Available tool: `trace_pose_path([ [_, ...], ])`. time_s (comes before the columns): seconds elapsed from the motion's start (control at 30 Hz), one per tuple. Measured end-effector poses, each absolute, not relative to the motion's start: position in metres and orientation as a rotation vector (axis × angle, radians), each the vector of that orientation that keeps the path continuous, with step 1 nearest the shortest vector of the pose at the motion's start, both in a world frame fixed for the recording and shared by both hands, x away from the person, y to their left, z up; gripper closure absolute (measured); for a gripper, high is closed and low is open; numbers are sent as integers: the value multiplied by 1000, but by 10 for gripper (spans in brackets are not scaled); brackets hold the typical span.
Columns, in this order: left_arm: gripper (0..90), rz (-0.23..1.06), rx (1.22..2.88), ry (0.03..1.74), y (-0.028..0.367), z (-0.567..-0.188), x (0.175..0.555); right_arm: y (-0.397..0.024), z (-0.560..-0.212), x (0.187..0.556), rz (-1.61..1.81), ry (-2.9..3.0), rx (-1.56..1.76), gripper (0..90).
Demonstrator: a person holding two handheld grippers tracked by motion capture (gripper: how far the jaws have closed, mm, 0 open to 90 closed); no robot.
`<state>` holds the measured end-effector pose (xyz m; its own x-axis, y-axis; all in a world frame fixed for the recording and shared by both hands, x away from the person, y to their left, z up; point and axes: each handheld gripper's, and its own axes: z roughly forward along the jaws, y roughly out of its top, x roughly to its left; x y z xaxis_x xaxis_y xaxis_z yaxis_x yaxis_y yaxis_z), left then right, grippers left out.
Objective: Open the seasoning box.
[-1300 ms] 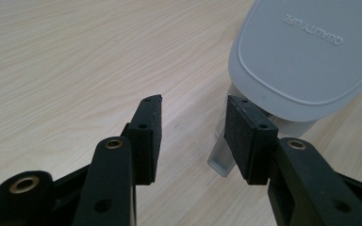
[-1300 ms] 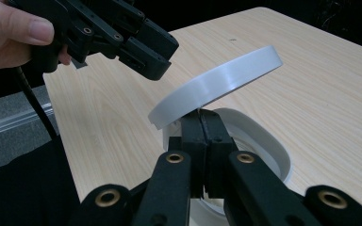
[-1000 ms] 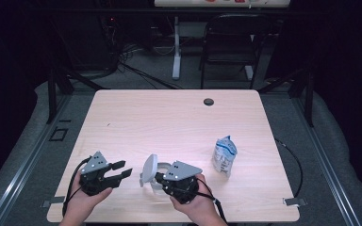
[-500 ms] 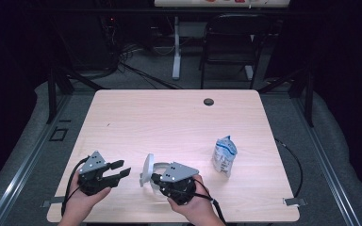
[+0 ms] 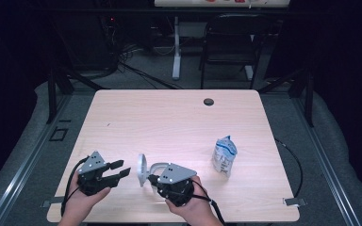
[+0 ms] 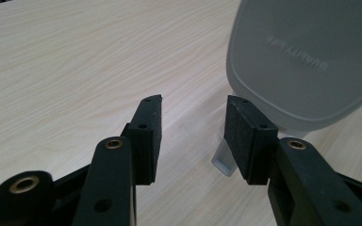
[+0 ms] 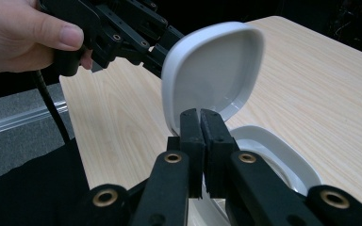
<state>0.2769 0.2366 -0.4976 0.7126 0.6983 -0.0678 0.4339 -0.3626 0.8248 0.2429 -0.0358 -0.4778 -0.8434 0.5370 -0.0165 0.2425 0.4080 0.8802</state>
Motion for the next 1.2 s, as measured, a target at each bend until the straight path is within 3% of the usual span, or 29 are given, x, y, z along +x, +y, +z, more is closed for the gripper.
trace_pose_path([
  [0.5,578,369,2012,870,238,-500,279,-40,-481,245,1391,2376,695,844],
  [0.87,576,373,1998,888,244,-500,280,-46,-483,251,1385,2353,743,652],
  [1.2,574,364,1999,895,243,-502,284,-56,-488,254,1382,2311,738,565],
])
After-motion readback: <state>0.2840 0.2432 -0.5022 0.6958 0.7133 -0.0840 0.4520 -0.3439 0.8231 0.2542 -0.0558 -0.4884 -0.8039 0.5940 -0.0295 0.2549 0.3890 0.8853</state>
